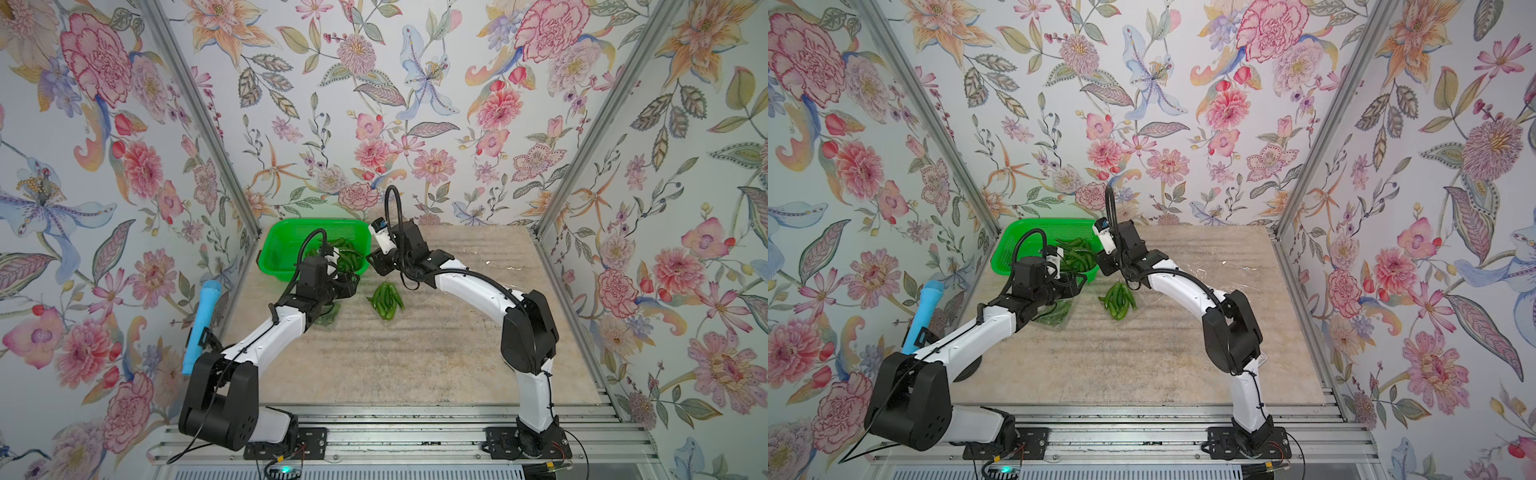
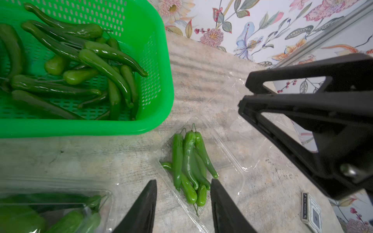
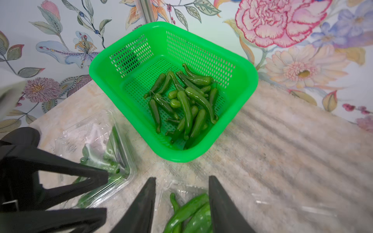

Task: Take small green peppers out of containers
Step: Place the green pepper in the basket, then pick up the green pepper from the packing box.

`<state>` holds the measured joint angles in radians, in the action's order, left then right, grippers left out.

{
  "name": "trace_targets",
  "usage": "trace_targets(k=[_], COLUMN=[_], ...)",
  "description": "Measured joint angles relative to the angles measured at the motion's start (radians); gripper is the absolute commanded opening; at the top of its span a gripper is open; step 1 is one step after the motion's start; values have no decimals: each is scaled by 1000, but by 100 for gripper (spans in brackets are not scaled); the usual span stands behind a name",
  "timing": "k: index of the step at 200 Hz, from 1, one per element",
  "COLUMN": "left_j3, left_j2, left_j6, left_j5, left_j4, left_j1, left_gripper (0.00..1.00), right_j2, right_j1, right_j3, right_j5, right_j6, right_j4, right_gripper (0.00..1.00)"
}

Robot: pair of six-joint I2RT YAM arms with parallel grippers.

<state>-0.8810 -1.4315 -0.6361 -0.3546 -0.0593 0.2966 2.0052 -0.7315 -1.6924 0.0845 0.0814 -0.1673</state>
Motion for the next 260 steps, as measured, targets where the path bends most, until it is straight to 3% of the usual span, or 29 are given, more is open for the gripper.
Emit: trace_targets(k=[45, 91, 260], left_j3=[3, 3, -17], left_j2=[-50, -90, -115], left_j6=[-7, -6, -6], left_j5=[0, -1, -4], left_j4=[-28, -32, -43], left_j1=[18, 18, 18], left_gripper=[47, 47, 46], right_j2=[23, 99, 206], right_j1=[-8, -4, 25], right_j3=[170, 171, 119], right_j5=[-50, -71, -29], right_j6=[85, 149, 260], right_j4=[32, 80, 115], right_gripper=[44, 39, 36])
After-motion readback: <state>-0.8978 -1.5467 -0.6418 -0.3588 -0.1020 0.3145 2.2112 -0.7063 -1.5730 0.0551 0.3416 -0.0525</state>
